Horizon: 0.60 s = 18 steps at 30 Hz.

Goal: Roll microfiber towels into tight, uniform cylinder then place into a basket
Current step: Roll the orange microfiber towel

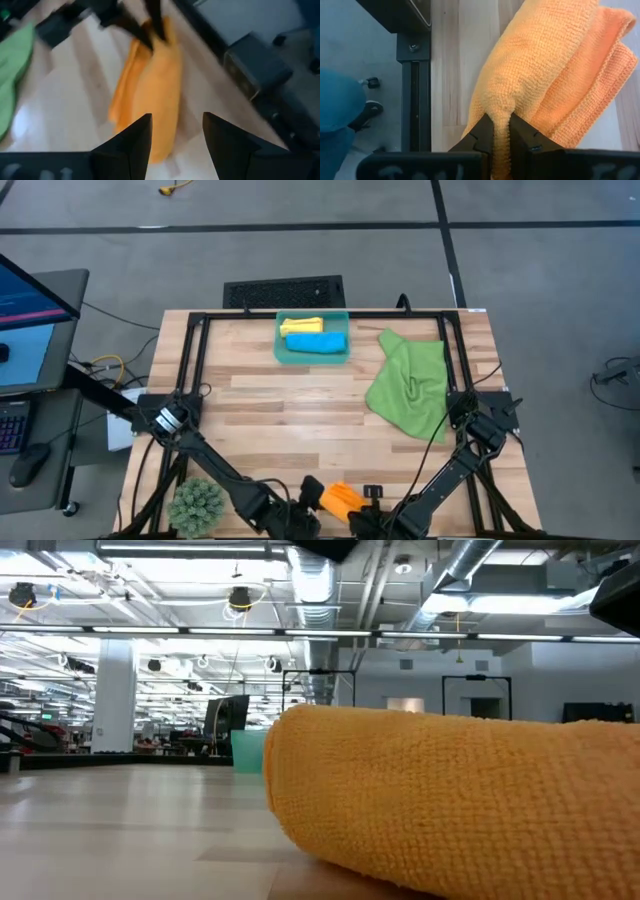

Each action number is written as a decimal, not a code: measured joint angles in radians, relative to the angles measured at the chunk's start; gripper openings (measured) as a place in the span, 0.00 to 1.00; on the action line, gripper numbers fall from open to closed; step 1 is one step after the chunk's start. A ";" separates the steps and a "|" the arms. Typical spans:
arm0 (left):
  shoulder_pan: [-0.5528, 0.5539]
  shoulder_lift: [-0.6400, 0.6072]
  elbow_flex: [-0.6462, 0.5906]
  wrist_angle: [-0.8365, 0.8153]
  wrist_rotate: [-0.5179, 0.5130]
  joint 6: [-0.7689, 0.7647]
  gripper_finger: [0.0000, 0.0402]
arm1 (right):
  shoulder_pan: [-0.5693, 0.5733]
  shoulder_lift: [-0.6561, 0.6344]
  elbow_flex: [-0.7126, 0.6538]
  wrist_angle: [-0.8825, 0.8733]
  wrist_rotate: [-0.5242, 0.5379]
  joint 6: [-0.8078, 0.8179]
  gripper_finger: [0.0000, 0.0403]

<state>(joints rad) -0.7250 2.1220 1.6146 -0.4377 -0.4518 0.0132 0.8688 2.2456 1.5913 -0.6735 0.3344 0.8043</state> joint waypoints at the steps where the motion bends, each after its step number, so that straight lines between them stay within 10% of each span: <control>1: 0.003 0.008 0.001 0.025 0.017 0.014 0.42 | 0.000 0.000 0.000 0.000 0.000 0.006 0.13; 10: 0.032 0.111 -0.001 0.041 -0.129 0.049 0.42 | 0.000 0.000 0.000 0.000 0.000 0.010 0.13; 18: 0.078 0.124 0.001 0.047 -0.031 0.066 0.42 | 0.000 0.000 0.000 0.001 -0.010 0.010 0.13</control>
<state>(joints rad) -0.6472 2.2459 1.6154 -0.3905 -0.4829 0.0795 0.8684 2.2456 1.5913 -0.6722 0.3239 0.8146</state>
